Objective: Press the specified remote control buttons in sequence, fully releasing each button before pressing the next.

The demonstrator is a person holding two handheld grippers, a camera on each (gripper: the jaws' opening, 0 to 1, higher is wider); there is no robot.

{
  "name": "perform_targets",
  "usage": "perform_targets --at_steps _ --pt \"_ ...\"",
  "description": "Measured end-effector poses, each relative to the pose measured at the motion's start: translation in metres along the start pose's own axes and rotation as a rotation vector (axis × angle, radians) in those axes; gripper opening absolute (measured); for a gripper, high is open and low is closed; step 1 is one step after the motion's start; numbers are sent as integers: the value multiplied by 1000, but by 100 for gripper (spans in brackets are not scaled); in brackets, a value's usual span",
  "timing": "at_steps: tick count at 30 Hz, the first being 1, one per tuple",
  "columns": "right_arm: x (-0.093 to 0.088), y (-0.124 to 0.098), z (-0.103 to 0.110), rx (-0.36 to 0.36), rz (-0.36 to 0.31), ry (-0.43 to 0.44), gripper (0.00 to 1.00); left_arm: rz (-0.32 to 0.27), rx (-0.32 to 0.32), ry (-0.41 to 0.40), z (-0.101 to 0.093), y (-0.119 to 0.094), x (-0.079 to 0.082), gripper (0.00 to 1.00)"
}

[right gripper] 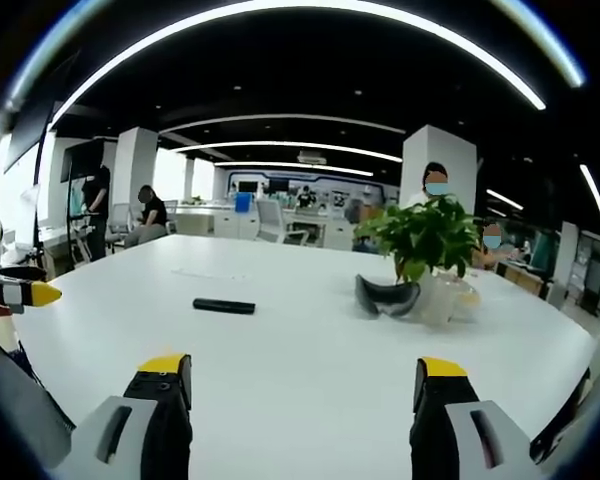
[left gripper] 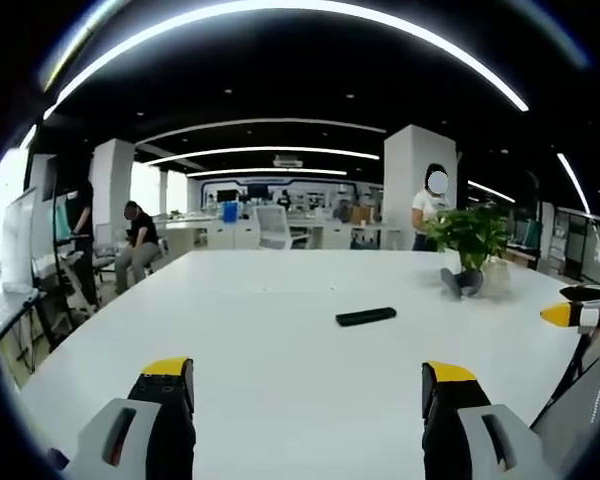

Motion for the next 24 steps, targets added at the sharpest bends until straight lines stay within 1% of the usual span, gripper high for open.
perform_targets --at_steps 4,9,11,13,16,20,24 --pt "-1 0 2 8 5 -4 91 -2 -2 3 -2 -1 2 98" --pt "-1 1 1 9 8 1 90 8 13 10 1 0 1 98" --pt "-2 1 1 6 9 2 90 0 28 18 5 0 3 97" --pt "-2 1 1 6 12 2 90 -27 38 18 8 -1 9 96" --pt "-2 1 2 13 14 -2 89 -23 22 6 6 1 10 96" --pt "-2 1 3 15 15 -5 89 -20 27 24 6 2 11 96" --pt "-1 0 0 5 9 7 88 -18 16 44 4 6 19 96"
Point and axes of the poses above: the point that each gripper's makers call its tool centre point, and the gripper's own axes: y roughly forward along the fingers, z roughly to its left, x roughly out of its top, the point moved 2 cm from there along -y, roughly backward along the fingers, and after that the axes turned 6 degrees about -y, right-handed, at the moved point
